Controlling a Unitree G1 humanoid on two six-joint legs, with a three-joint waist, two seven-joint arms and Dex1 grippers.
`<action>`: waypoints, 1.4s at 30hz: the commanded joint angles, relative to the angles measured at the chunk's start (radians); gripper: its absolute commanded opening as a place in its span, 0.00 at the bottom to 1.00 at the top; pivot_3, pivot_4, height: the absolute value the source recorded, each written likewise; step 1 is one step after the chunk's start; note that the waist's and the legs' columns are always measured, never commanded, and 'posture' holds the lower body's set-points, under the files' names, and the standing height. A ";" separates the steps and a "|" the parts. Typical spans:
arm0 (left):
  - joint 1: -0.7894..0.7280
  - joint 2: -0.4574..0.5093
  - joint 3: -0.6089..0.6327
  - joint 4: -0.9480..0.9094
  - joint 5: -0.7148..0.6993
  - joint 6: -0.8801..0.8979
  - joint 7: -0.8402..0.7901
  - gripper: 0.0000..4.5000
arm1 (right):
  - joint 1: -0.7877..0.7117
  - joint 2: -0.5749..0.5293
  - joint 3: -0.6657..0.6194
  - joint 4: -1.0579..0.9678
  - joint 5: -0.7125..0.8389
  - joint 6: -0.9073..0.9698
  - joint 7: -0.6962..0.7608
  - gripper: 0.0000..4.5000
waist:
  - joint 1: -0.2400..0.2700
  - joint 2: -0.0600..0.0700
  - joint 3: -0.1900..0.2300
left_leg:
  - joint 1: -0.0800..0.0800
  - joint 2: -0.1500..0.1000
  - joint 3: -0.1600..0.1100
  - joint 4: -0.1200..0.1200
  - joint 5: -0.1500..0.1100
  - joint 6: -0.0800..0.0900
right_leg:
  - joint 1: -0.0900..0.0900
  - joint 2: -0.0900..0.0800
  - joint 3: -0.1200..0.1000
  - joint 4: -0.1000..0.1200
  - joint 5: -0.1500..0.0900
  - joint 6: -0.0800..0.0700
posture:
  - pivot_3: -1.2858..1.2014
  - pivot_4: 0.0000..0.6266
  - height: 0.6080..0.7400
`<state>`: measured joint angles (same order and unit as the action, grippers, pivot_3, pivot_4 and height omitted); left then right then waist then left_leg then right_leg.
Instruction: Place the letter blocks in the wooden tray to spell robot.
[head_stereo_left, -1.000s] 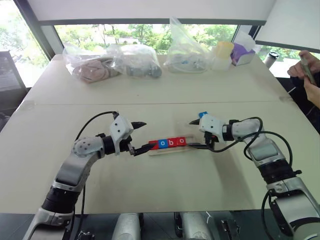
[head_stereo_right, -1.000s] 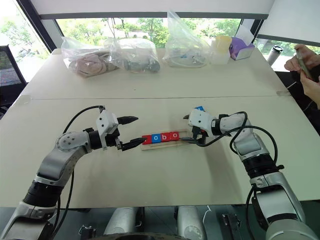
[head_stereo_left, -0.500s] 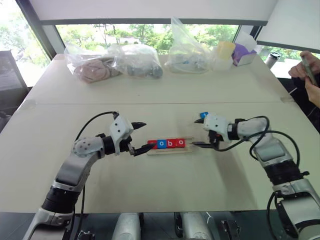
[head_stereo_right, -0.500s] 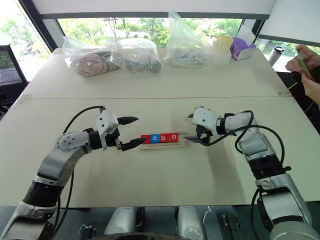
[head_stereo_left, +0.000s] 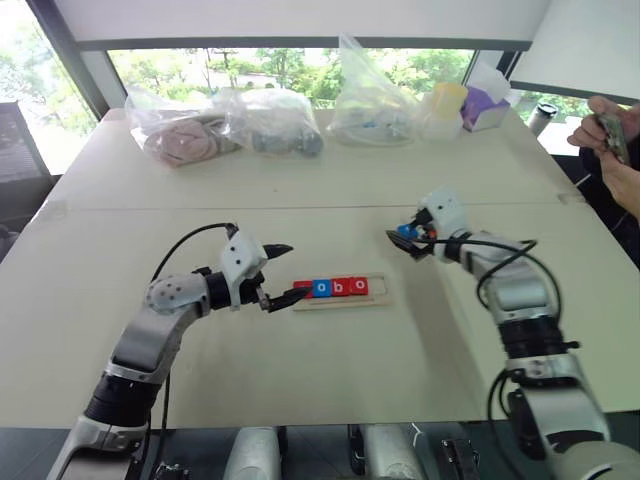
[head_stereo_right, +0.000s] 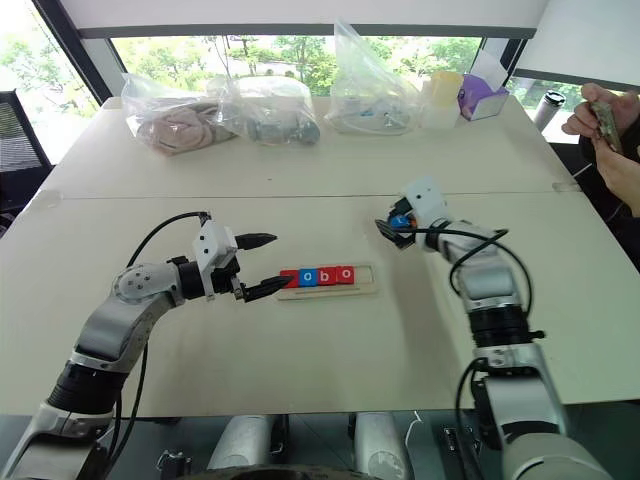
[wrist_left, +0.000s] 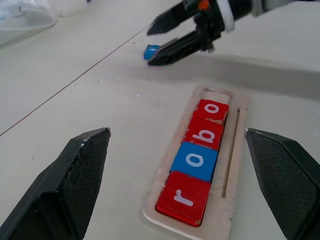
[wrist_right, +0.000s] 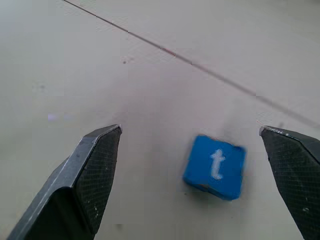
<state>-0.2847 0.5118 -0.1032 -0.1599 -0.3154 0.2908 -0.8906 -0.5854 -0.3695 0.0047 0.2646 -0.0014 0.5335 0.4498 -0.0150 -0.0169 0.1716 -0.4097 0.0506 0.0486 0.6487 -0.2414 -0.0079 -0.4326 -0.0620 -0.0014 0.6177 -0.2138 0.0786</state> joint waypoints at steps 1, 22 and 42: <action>-0.008 0.007 0.011 -0.027 -0.004 -0.012 -0.001 1.00 | -0.042 0.014 -0.061 0.013 -0.001 0.050 -0.106 1.00 | 0.004 0.000 0.000 | 0.000 0.000 0.000 0.000 0.000 0.000 | 0.000 0.000 0.000 0.000 0.000 0.000 | 0.52 0.24 1.00; -0.013 -0.004 0.003 -0.008 0.004 -0.036 -0.004 1.00 | 0.133 0.051 -0.151 -0.380 0.125 0.480 -0.216 0.27 | 0.007 0.000 0.000 | 0.000 0.000 -0.001 -0.002 0.000 0.000 | 0.001 0.000 0.000 -0.001 -0.001 0.001 | 0.52 0.24 1.00; -0.028 -0.030 -0.007 0.040 0.017 -0.061 -0.019 1.00 | 0.400 0.206 -0.240 -0.845 0.160 0.838 -0.338 0.69 | -0.003 -0.001 -0.001 | 0.000 0.001 -0.001 -0.002 0.000 -0.001 | 0.000 -0.002 -0.001 -0.005 0.000 -0.001 | 0.52 0.24 1.00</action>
<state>-0.3009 0.4804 -0.1135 -0.1053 -0.2950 0.2480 -0.9093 -0.1858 -0.1497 -0.2240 -0.6169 0.1596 1.3740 0.1092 -0.0180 -0.0176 0.1701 -0.4097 0.0511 0.0480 0.6472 -0.2418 -0.0085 -0.4322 -0.0644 -0.0025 0.6126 -0.2136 0.0773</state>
